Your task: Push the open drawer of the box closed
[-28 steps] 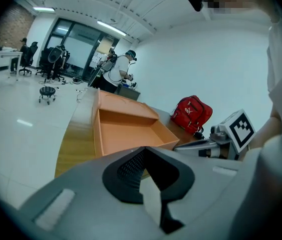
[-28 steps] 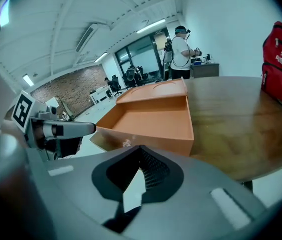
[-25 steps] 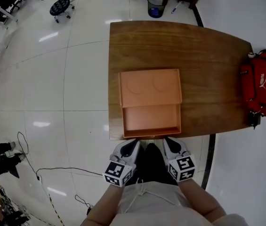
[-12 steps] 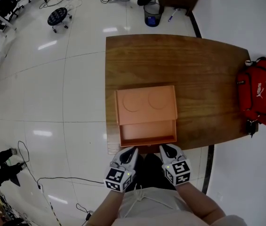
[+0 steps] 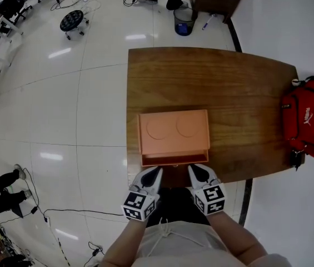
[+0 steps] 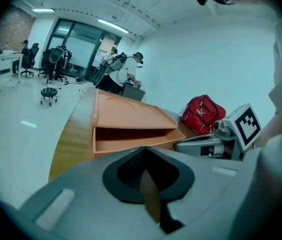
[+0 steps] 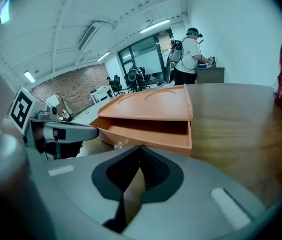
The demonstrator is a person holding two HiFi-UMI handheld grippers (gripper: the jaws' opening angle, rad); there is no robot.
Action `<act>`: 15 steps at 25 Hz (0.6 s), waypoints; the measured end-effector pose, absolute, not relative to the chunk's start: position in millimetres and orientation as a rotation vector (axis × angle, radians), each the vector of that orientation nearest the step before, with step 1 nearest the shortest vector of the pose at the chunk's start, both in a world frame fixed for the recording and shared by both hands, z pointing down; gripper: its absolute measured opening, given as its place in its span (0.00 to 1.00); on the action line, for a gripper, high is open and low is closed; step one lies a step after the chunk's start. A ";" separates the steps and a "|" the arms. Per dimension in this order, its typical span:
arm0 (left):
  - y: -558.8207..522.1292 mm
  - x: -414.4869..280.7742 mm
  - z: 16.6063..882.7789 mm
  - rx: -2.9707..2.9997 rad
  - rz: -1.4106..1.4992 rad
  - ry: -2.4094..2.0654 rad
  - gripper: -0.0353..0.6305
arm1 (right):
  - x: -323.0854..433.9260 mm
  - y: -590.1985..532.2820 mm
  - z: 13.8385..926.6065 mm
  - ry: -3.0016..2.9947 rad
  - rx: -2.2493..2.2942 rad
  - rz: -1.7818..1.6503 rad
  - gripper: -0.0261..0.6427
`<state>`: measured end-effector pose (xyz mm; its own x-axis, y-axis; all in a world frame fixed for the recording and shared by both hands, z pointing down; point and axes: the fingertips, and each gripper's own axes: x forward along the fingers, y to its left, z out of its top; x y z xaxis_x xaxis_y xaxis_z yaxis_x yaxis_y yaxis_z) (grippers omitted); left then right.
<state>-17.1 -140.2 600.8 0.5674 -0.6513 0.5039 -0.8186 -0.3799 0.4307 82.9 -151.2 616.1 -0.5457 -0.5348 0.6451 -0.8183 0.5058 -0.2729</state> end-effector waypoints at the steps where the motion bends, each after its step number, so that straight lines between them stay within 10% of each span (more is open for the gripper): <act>1: -143.7 -18.0 600.1 2.150 0.331 -1.172 0.06 | 82.1 -154.7 615.2 -2.269 1.108 0.775 0.05; 15: -181.1 -23.8 598.6 2.209 0.378 -1.206 0.06 | 87.3 -194.9 599.8 -2.301 1.166 0.715 0.05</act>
